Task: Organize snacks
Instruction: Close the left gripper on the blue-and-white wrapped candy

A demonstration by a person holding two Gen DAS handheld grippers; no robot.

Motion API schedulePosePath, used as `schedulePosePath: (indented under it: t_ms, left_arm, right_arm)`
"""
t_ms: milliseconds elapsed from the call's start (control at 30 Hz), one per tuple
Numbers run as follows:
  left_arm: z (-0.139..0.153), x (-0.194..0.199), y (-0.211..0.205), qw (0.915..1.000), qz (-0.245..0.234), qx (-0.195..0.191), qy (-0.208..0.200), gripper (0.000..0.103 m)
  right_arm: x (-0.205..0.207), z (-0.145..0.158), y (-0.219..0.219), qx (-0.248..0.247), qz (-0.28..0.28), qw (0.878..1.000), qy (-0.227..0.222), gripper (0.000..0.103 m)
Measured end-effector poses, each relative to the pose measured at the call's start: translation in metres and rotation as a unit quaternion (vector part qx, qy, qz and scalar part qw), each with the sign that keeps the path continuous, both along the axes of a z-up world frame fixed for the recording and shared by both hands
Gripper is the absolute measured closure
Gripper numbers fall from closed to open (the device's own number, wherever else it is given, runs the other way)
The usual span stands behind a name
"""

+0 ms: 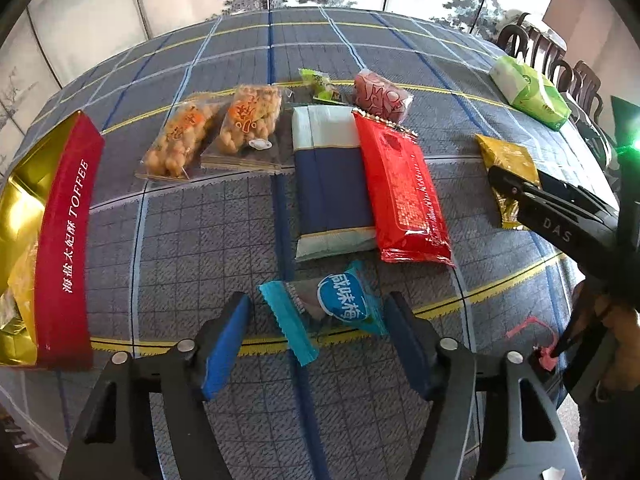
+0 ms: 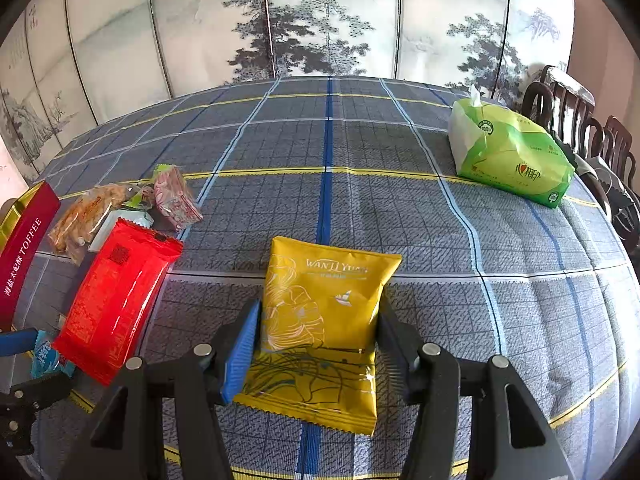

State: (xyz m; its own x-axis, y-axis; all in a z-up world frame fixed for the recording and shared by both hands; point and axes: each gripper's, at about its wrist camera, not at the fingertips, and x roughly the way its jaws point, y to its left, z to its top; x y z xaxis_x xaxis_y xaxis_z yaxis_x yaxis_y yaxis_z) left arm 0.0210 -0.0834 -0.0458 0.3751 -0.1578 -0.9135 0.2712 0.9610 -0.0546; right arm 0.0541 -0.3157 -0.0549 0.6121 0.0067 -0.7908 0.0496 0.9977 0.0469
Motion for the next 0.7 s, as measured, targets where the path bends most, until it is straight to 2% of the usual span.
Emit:
schedulePosePath:
  t_ms: [67, 233, 300, 433, 700]
  left_arm:
    - [-0.001, 0.001, 0.000, 1.0000, 0.000, -0.001, 0.002, 0.045]
    - [-0.001, 0.003, 0.002, 1.0000, 0.001, -0.007, -0.002, 0.065]
    - [0.000, 0.004, 0.004, 0.9999, 0.002, -0.013, -0.001, 0.069]
    - [0.002, 0.003, 0.009, 0.9998, 0.003, -0.019, -0.004, 0.073]
    - [0.007, -0.003, 0.017, 0.9998, 0.003, -0.016, -0.008, 0.073]
  right_arm:
    - [-0.001, -0.001, 0.000, 0.000, 0.001, 1.000, 0.000, 0.045]
    - [-0.001, -0.001, 0.001, 0.000, 0.001, 1.000, 0.000, 0.044]
    - [-0.001, -0.001, 0.000, 0.000, 0.001, 1.000, 0.000, 0.044]
    - [-0.001, -0.001, 0.000, 0.000, 0.001, 1.000, 0.000, 0.044]
    - [-0.001, -0.001, 0.000, 0.000, 0.001, 1.000, 0.000, 0.044]
